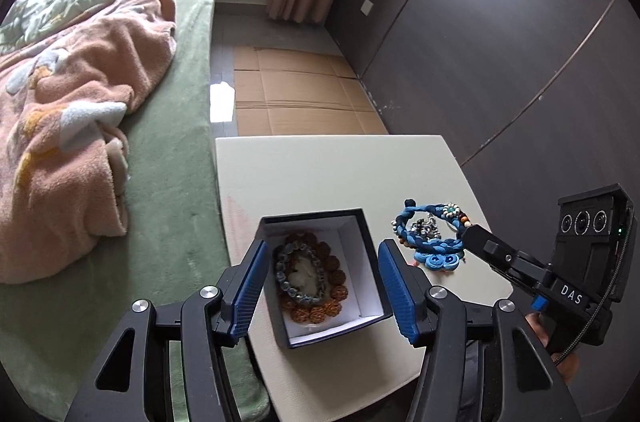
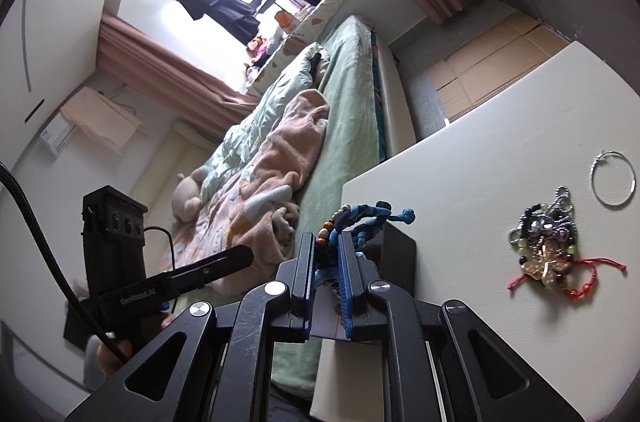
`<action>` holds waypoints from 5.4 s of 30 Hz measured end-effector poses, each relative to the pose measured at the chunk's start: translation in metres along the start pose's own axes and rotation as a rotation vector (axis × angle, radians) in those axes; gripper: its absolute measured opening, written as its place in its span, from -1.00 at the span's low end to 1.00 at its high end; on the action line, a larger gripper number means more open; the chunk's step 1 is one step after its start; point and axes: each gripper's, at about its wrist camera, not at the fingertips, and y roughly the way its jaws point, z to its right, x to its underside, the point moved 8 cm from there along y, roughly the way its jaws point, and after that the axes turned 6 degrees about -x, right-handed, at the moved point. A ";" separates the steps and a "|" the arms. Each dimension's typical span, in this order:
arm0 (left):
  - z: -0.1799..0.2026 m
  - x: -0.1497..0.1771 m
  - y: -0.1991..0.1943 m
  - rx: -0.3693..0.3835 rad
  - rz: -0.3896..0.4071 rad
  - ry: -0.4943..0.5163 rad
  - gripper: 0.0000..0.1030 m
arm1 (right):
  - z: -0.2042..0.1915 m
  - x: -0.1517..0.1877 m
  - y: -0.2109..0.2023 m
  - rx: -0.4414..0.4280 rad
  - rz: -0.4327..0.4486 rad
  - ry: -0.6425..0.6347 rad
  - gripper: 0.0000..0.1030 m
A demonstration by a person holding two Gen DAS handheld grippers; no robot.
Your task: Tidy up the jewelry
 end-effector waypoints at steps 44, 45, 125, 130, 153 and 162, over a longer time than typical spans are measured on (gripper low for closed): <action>0.107 0.009 0.060 0.014 -0.106 0.112 0.13 | 0.100 -0.013 -0.102 0.237 0.094 0.235 0.43; 0.113 0.011 0.064 0.014 -0.113 0.116 0.13 | 0.103 -0.012 -0.105 0.249 0.092 0.237 0.55; 0.058 -0.024 0.074 0.174 -0.029 -0.219 -0.77 | 0.189 -0.051 -0.071 0.593 -0.023 0.291 -0.10; 0.045 -0.026 0.071 0.170 -0.019 -0.249 -0.77 | 0.198 -0.054 -0.051 0.627 -0.062 0.304 -0.21; 0.030 -0.028 0.069 0.162 -0.018 -0.299 -0.77 | 0.183 -0.058 -0.007 0.728 -0.204 0.098 -0.60; 0.032 -0.028 0.068 0.176 -0.018 -0.295 -0.77 | 0.184 -0.041 -0.030 0.702 -0.218 0.148 -0.60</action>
